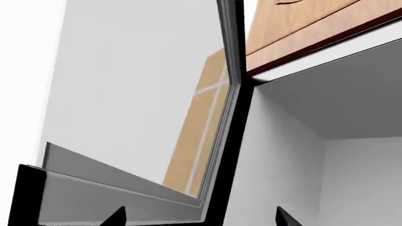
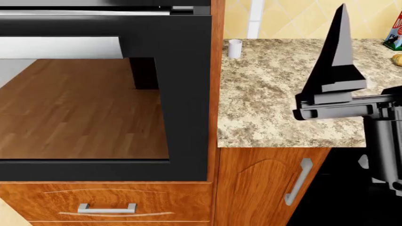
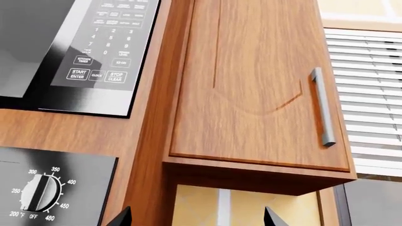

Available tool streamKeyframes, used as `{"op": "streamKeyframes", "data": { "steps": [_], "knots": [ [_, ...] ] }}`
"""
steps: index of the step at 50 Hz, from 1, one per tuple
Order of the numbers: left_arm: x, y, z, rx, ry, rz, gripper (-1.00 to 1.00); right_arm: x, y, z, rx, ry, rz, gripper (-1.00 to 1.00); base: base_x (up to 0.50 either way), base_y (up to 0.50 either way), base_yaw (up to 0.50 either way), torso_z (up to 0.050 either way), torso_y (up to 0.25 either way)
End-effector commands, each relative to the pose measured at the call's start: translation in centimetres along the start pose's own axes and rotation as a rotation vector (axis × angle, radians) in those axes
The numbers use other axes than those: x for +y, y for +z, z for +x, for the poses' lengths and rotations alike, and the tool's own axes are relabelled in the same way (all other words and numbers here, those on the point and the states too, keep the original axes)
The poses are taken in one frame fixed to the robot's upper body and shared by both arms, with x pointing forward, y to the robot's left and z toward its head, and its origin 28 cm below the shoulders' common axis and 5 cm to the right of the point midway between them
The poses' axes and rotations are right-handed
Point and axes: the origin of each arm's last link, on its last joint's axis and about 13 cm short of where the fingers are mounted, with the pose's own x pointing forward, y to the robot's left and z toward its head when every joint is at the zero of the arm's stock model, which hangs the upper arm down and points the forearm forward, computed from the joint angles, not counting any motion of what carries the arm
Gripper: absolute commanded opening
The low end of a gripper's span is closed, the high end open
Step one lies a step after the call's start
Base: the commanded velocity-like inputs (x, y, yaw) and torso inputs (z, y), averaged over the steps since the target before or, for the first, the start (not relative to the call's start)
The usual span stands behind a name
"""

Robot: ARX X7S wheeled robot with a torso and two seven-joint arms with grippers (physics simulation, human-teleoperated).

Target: Open the microwave door

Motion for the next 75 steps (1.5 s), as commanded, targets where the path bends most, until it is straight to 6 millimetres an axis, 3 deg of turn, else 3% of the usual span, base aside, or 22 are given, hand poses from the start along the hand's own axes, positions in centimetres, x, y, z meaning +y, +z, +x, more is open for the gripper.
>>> {"op": "streamKeyframes", "data": {
  "steps": [1, 22, 33, 54, 75],
  "knots": [
    [3.0, -0.6, 1.4, 0.014, 0.071, 0.092, 1.0, 0.1, 0.0, 0.1, -0.004, 0.006, 0.004, 1.0, 0.0, 0.0, 0.0, 0.0, 0.0],
    [7.9, -1.6, 3.5, 0.065, 0.166, 0.236, 1.0, 0.3, 0.1, 0.2, -0.006, 0.01, 0.004, 1.0, 0.0, 0.0, 0.0, 0.0, 0.0],
    [12.4, -1.6, 4.3, 0.082, 0.258, 0.34, 1.0, 0.4, 0.1, 0.2, -0.008, 0.012, 0.005, 1.0, 0.0, 0.0, 0.0, 0.0, 0.0],
    [20.0, 1.8, 6.5, 0.054, 0.42, 0.534, 1.0, 0.7, 0.1, 0.7, -0.018, 0.022, 0.017, 1.0, 0.0, 0.0, 0.0, 0.0, 0.0],
    [25.8, 1.8, 7.2, 0.159, 0.47, 0.868, 1.0, 1.0, 0.2, 1.4, -0.025, 0.03, 0.024, 1.0, 0.0, 0.0, 0.0, 0.0, 0.0]
  ]
}}
